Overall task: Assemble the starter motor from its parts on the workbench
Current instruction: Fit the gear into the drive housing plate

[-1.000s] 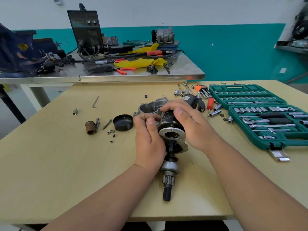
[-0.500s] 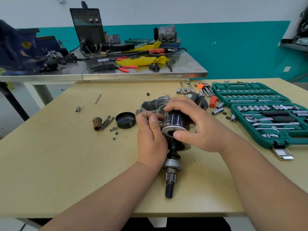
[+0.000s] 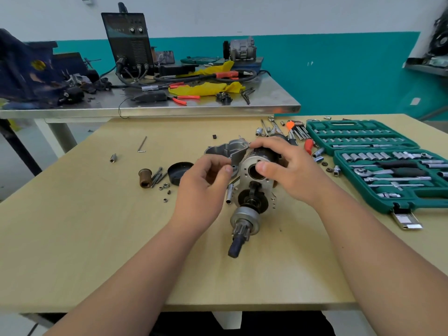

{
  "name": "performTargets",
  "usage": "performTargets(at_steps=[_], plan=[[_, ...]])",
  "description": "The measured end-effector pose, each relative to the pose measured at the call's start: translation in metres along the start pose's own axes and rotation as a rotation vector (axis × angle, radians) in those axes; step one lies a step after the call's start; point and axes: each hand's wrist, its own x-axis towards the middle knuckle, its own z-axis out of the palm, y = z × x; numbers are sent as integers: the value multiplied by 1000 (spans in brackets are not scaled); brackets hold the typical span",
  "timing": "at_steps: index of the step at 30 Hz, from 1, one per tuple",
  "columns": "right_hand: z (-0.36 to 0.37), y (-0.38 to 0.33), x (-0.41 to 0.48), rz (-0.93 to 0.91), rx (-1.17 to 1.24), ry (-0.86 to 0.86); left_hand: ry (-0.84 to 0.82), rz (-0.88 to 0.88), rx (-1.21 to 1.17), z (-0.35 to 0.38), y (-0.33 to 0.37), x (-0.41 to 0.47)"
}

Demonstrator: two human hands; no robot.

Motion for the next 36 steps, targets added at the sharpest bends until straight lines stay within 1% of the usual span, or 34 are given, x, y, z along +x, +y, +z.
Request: performTargets(at_steps=[3, 6, 10, 11, 13, 16, 18, 21, 24, 29, 33, 36], plan=[[2, 7, 3, 53, -11, 50, -63, -31, -21, 5, 3, 1], [8, 12, 6, 102, 9, 85, -41, -45, -3, 15, 2, 4], [17, 18, 10, 130, 69, 89, 45, -227, -72, 37, 0, 15], [19, 21, 12, 147, 84, 85, 49, -249, -71, 42, -1, 18], [21, 24, 13, 177, 93, 66, 46, -231, -67, 47, -3, 19], [22, 22, 15, 192, 139, 29, 69, -98, 37, 51, -5, 16], [22, 21, 15, 220, 180, 13, 78, -45, 90, 53, -5, 16], [24, 23, 17, 249, 208, 7, 74, -96, 113, 55, -7, 17], [25, 29, 18, 262, 195, -1, 55, -166, 83, 56, -10, 16], [23, 34, 16, 246, 99, 47, 46, -117, 98, 58, -7, 15], [19, 30, 16, 241, 99, 24, 23, -117, 112, 57, -8, 16], [18, 27, 15, 203, 110, 10, 22, -107, 118, 56, -8, 15]])
